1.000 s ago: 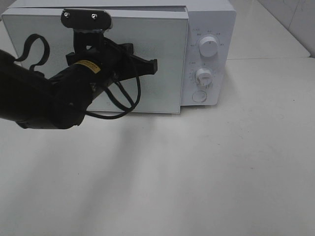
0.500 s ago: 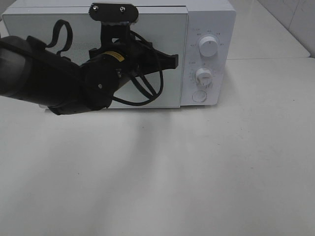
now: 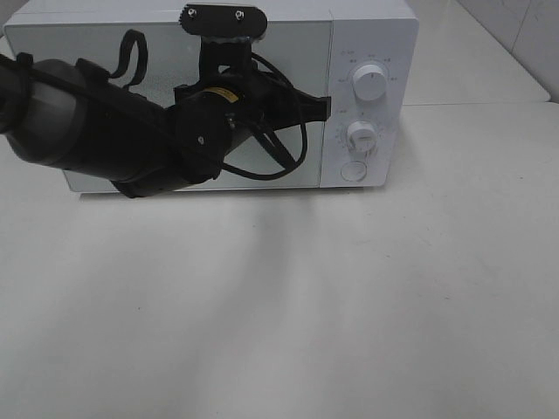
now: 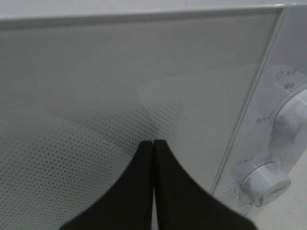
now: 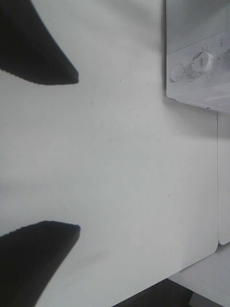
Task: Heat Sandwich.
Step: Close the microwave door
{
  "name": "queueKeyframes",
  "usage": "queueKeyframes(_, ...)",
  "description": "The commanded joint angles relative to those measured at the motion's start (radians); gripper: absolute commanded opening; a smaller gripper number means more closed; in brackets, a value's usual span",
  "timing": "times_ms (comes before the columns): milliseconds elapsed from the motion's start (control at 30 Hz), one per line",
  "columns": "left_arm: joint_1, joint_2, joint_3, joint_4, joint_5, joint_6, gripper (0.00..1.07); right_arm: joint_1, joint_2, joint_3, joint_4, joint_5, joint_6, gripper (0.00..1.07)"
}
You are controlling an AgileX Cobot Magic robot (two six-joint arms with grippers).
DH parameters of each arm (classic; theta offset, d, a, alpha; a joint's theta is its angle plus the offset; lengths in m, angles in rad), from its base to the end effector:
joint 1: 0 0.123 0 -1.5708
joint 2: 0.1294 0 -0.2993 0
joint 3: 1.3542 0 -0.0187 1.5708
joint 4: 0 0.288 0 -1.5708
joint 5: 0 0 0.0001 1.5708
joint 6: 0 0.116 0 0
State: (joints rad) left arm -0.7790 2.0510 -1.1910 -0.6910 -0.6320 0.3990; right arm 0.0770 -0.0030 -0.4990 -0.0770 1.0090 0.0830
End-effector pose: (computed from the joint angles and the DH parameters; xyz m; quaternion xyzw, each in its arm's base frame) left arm 0.3825 -0.3164 0.1531 0.1141 0.7782 -0.1441 0.6005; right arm 0.0383 -0.0046 0.2892 0.0030 0.8383 0.0051 0.5452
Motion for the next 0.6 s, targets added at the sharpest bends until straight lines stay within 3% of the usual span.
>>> queueKeyframes(33,0.036,0.006,-0.023,-0.066,-0.076,0.003,0.0,-0.008,-0.028,0.001,0.002,-0.014,-0.007,0.75)
queueKeyframes(433,0.036,0.001,-0.022,-0.066,-0.057,0.003,0.0,-0.008,-0.028,0.001,0.002,-0.014,-0.007,0.75)
queueKeyframes(600,0.036,-0.027,-0.02,-0.067,0.045,0.003,0.0,-0.008,-0.028,0.001,0.002,-0.014,-0.007,0.75)
